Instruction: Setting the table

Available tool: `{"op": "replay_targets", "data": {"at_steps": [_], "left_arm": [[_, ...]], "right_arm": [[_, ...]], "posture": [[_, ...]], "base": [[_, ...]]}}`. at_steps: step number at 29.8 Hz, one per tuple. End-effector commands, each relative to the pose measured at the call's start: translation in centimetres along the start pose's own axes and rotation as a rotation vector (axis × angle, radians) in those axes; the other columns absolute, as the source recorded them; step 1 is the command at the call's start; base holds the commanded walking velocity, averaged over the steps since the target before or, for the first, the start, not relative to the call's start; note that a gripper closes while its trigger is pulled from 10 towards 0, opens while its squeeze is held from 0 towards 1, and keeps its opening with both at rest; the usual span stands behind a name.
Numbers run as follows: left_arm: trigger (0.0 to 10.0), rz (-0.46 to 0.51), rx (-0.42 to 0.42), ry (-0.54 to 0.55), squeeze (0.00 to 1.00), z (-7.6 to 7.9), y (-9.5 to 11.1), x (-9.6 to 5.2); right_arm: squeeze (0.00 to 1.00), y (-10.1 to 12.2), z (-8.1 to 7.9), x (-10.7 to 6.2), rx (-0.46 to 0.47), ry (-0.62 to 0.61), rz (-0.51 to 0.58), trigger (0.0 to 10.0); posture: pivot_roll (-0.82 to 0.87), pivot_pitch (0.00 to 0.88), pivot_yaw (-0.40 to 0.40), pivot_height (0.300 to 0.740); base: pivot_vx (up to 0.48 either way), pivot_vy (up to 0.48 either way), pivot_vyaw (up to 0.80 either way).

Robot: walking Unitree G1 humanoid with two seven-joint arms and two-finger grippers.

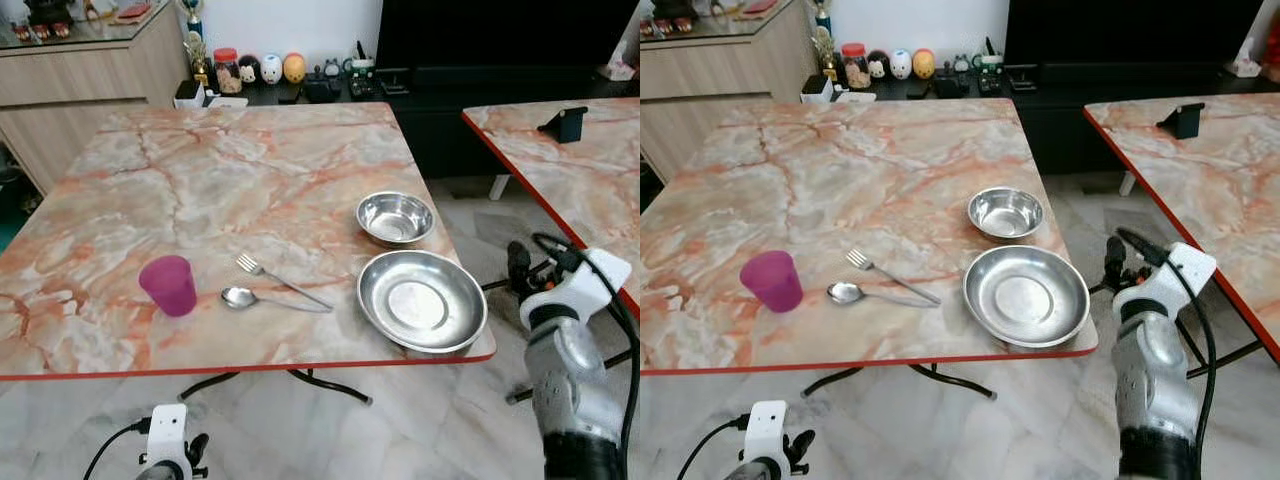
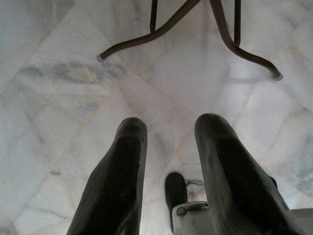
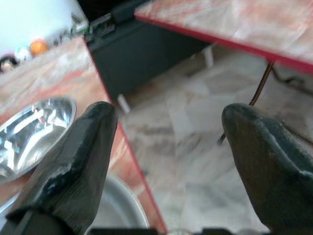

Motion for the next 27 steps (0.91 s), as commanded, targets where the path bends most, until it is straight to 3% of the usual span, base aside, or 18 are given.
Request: {"op": "replay_targets", "data": {"at_steps": [1,4,7,18,27], "left_arm": [[10.0,-0.025,-0.011,0.012,0.0,-0.3,-0.6,-0.2],[10.0,-0.025,-0.014,0.015,0.0,-0.4,-0.6,-0.2],[10.0,-0.025,-0.014,0.016,0.0,-0.5,-0.6,-0.2],[10.0,-0.02,-0.008,0.013,0.0,-0.3,-0.4,-0.1],[10.0,-0.017,-0.001,0.008,0.0,-0.2,-0.3,-0.1]], "right_arm": [[0.0,-0.8,-0.1,0.2,0.013,0.008,-0.058,10.0],[0.0,-2.2,-0.9,0.3,-0.029,0.058,-0.114,10.0],[0.0,-3.9,-0.4,0.1,-0.056,0.041,-0.198,10.0],[0.0,-4.6,0.3,0.0,-0.071,0.03,-0.237,10.0],[0.0,-5.6,-1.1,-0.3,-0.061,0.121,-0.273,10.0]], "posture": [[-0.08,0.0,0.015,0.74],[-0.08,0.0,0.014,0.74],[-0.08,0.0,0.016,0.74],[-0.08,0.0,0.018,0.74],[-0.07,0.0,0.02,0.74]], "base": [[0.0,0.0,0.0],[0.0,0.0,0.0],[0.0,0.0,0.0],[0.0,0.0,0.0],[0.0,0.0,0.0]]}}
Point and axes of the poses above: a point about 5 cm out from each wrist's last joint towards the gripper, its own x axis pointing out of the wrist towards the gripper, its own y axis along the axis of the wrist's last joint, z = x × y, the point moved 2 cm from there along x, pointing out of the wrist towards the gripper
